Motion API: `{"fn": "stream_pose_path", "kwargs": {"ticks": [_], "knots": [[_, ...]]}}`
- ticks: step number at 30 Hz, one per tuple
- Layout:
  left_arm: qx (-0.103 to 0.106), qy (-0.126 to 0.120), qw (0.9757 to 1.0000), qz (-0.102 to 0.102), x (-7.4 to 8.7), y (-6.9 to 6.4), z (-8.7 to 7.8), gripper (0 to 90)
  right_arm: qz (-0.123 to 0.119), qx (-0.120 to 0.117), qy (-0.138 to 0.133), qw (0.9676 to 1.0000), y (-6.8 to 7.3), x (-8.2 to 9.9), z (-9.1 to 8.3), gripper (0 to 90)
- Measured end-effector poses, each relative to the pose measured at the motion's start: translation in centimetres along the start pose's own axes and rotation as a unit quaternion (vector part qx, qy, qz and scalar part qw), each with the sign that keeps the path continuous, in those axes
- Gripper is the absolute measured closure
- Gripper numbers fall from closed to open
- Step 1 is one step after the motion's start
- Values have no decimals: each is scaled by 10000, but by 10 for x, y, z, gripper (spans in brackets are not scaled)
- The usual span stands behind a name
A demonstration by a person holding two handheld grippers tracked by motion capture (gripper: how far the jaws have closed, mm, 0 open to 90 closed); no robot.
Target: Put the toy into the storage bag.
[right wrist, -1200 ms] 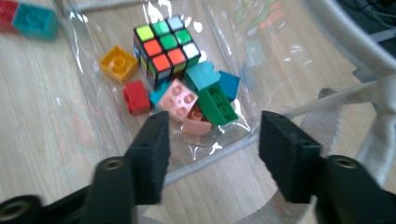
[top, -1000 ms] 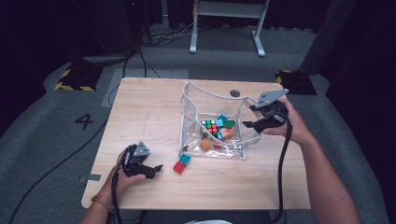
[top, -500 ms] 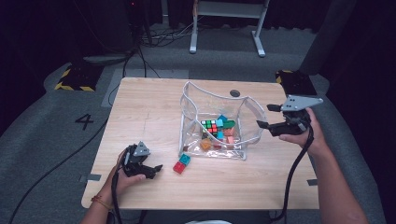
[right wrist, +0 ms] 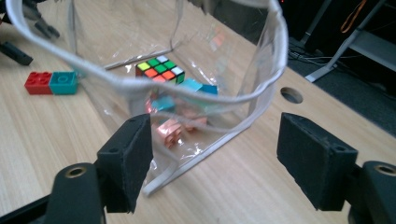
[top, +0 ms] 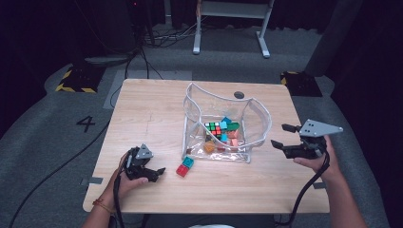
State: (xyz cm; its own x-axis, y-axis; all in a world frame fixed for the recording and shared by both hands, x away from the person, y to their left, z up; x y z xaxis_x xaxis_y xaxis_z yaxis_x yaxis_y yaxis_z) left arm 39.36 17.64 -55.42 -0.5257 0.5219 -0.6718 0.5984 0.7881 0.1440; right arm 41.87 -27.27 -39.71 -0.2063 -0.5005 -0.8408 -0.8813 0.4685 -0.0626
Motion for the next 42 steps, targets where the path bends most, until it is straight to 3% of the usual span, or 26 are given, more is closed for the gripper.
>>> {"fn": "stream_pose_path", "kwargs": {"ticks": [6,9,11,19,20,24,26,27,30,31,32,35,37,39,40,41,42], "knots": [[-1,0,10000,-1,0,0,0,116,47,-161,-70,9998,19,22,16,293],[0,3,10000,0,0,0,0,116,130,-307,-282,9990,32,28,22,308],[-7,-8,10000,4,0,0,0,116,94,-349,-239,9991,40,32,27,311],[-7,-9,10000,5,0,0,0,116,54,-942,-75,9955,84,47,67,317],[-7,-8,10000,6,0,0,0,116,19,-1097,-14,9940,93,50,75,318],[-4,-7,10000,-1,0,0,0,117,-20,-1330,173,9910,109,54,96,318],[-23,-27,10000,10,0,0,0,118,-93,-1396,247,9899,113,56,105,318],[-23,-30,10000,10,0,0,0,118,7,-1429,370,9890,117,59,111,318],[-17,-25,10000,6,0,0,0,118,3,-1557,527,9864,125,64,126,318],[-8,-12,10000,10,0,0,0,119,-107,-1588,501,9860,125,64,130,318],[-7,-11,10000,12,0,0,0,118,-28,-1620,615,9849,129,66,135,318],[-6,-10,10000,10,0,0,0,118,-46,-1703,661,9832,133,65,145,323],[-6,-10,10000,10,0,0,0,118,-245,-1825,614,9810,136,62,153,328],[-3,-9,10000,7,0,0,0,118,-166,-1897,619,9797,142,59,161,331],[-1,-8,10000,7,0,0,0,118,-271,-2011,608,9773,145,56,167,332],[6,1,10000,0,0,0,0,118,-133,-1983,654,9779,148,54,170,335],[5,-2,10000,3,0,0,0,118,-199,-2011,695,9769,151,52,177,340]]}}
Point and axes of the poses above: each handheld gripper's, and its own axes: z roughly forward along the jaws, x roughly out of its underside, y roughly to its left, the point moved 7 cm from there along z, roughly forward along the jaws, and after that the axes turned 13 degrees about -x, right-handed, at the moved point
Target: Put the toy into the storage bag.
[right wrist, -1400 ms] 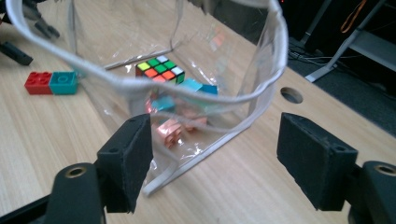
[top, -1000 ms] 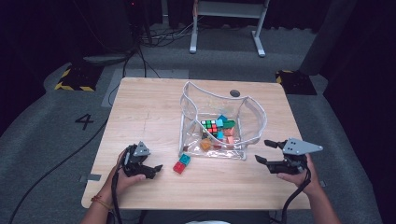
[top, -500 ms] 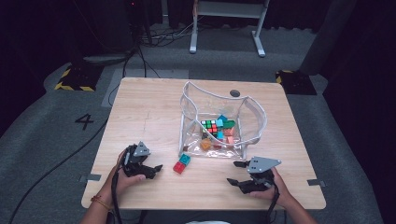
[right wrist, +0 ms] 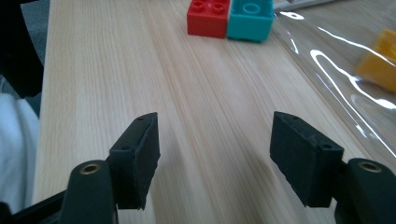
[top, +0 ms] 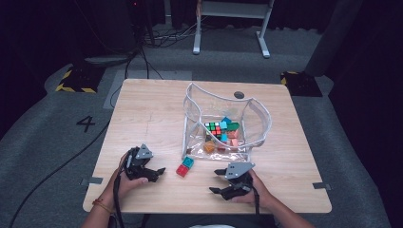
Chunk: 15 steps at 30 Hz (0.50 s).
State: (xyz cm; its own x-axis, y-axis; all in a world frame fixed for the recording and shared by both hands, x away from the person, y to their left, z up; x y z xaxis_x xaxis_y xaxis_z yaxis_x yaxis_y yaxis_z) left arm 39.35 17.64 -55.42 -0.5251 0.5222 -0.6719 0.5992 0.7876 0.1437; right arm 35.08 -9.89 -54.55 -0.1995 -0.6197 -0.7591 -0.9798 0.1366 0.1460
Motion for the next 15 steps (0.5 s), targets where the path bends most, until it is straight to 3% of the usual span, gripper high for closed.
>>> {"fn": "stream_pose_path", "kwargs": {"ticks": [1,2,3,5,6,7,9,11,12,15], "knots": [[-6,-7,10000,4,0,0,0,118,38,-28,-4,10000,1,-3,5,343],[-5,-8,10000,-8,0,0,0,118,-205,-43,19,9998,0,-9,13,344],[-4,-6,10000,-4,0,0,0,119,-57,-64,-9,10000,4,-13,18,347],[-4,-7,10000,5,0,0,0,118,-119,-117,65,9998,5,-21,29,353],[-4,-7,10000,3,0,0,0,118,-277,-75,13,9996,4,-27,36,359],[-4,-6,10000,4,0,0,0,118,-171,-54,89,9998,5,-29,40,364],[-6,-9,10000,4,0,0,0,118,-339,-82,79,9994,3,-36,48,369],[-4,-9,10000,4,0,0,0,118,-167,-20,132,9998,2,-42,56,379],[-2,-3,10000,-1,0,0,0,119,-309,-32,88,9995,-2,-46,60,383],[2,2,10000,1,0,0,0,118,-223,83,71,9997,-8,-51,65,393]]}}
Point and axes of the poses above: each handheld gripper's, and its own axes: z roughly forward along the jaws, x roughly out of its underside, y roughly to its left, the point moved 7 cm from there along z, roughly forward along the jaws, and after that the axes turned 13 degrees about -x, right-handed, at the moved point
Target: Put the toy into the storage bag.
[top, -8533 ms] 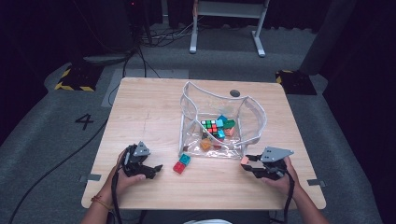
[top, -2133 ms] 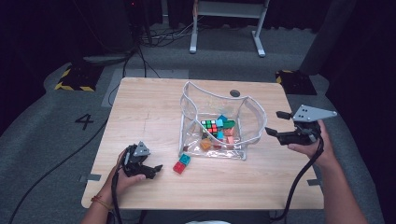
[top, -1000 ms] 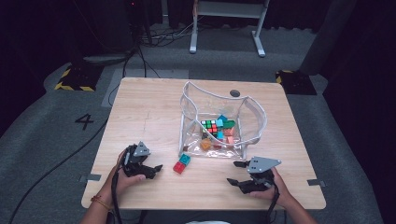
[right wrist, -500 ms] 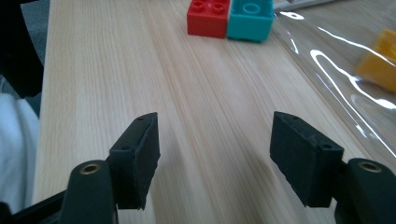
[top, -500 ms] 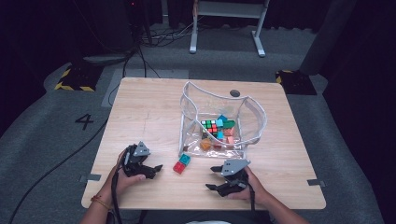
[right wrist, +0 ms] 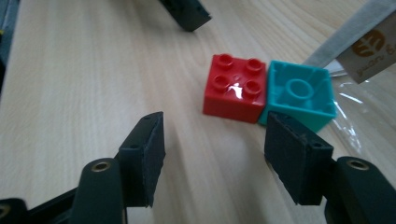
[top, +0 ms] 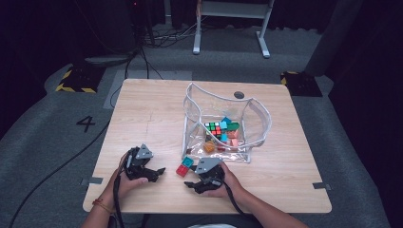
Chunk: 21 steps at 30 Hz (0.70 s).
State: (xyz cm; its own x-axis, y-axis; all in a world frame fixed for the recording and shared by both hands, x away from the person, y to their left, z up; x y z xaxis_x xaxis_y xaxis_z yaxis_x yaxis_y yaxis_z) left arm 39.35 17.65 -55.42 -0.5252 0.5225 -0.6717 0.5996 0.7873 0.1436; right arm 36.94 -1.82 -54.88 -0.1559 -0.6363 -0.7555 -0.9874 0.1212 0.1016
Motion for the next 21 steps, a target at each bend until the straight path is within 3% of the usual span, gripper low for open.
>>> {"fn": "stream_pose_path", "kwargs": {"ticks": [4,6,7,11,13,16,18,21], "knots": [[0,0,10000,-1,0,0,0,118,-95,-34,14,9999,-1,-3,4,395],[1,-1,10000,-1,0,0,0,118,16,-49,-34,10000,2,-5,6,399],[-1,-1,10000,1,0,0,0,118,-166,-38,5,9999,1,-5,6,399],[1,-1,10000,-1,0,0,0,118,26,-80,25,10000,10,-6,9,388],[1,-2,10000,-2,0,0,0,118,-97,-29,23,9999,10,-9,13,369],[-4,-5,10000,0,0,0,0,119,99,19,-56,9999,8,-12,16,352],[2,-2,10000,-4,0,0,0,118,354,70,-58,9993,6,-13,17,349],[2,-1,10000,-2,0,0,0,118,257,55,-1,9997,5,-14,19,347]]}}
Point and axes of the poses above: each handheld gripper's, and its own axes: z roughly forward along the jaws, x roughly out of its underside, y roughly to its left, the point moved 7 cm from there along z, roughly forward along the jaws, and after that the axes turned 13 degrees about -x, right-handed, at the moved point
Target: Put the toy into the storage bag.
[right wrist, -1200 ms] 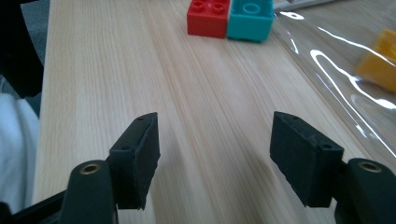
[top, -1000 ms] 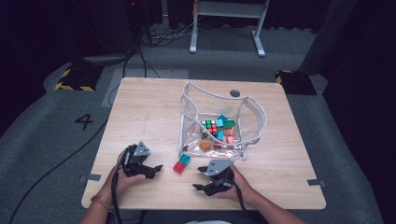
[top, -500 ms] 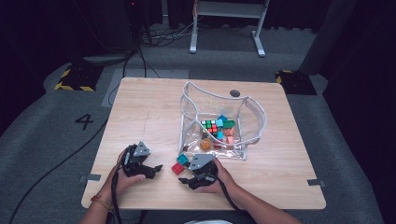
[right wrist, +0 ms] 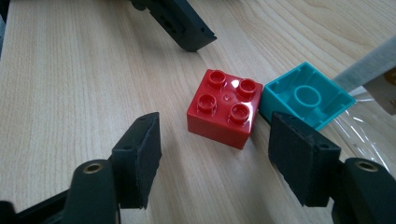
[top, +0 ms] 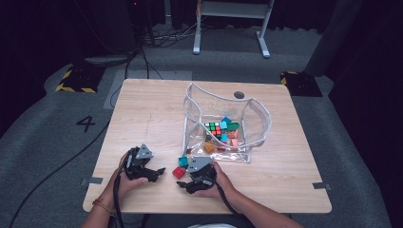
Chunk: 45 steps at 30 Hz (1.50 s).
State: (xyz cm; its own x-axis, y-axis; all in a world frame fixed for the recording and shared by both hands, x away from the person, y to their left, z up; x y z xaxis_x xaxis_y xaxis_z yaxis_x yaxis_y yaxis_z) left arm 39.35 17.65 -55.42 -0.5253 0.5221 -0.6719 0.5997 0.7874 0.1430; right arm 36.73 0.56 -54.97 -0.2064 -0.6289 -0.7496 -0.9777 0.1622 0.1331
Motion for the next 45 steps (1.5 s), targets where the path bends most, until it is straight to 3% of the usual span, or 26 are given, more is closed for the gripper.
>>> {"fn": "stream_pose_path", "kwargs": {"ticks": [7,11,14,23,24,25,26,27,31,35,37,43,45], "knots": [[0,0,10000,0,0,0,0,118,-5,-93,15,10000,-1,-4,5,353],[-3,-3,10000,-1,0,0,0,118,-45,-108,-1,9999,-2,-6,6,438],[-2,-1,10000,-1,0,0,0,119,-16,-116,-53,9999,-1,-6,5,558],[-41,-22,10000,-5,0,0,0,119,30,-162,-97,9998,0,0,-3,591],[-38,-11,10000,-11,0,0,-1,119,-104,-205,-41,9997,-2,2,-6,592],[-33,-6,10000,-41,0,-1,-1,119,-43,-243,-94,9997,0,4,-8,591],[-38,-8,10000,-37,0,-1,-1,119,-221,-238,-35,9995,-2,7,-11,592],[-33,-4,10000,-45,1,-1,-1,119,-170,-219,-76,9996,-1,8,-13,592],[-30,2,10000,-54,1,-1,-1,119,-377,-283,56,9989,-4,20,-29,592],[-31,3,10000,-52,1,-1,-1,119,-219,-264,-51,9994,-6,25,-46,592],[-30,3,10000,-52,1,-1,-1,119,-292,-206,-51,9993,-9,29,-57,592],[-36,6,10000,-59,1,-1,-1,119,35,57,2,10000,-15,56,-95,592],[-30,4,10000,-55,1,-1,-1,119,15,181,-11,9998,-21,67,-109,592]]}}
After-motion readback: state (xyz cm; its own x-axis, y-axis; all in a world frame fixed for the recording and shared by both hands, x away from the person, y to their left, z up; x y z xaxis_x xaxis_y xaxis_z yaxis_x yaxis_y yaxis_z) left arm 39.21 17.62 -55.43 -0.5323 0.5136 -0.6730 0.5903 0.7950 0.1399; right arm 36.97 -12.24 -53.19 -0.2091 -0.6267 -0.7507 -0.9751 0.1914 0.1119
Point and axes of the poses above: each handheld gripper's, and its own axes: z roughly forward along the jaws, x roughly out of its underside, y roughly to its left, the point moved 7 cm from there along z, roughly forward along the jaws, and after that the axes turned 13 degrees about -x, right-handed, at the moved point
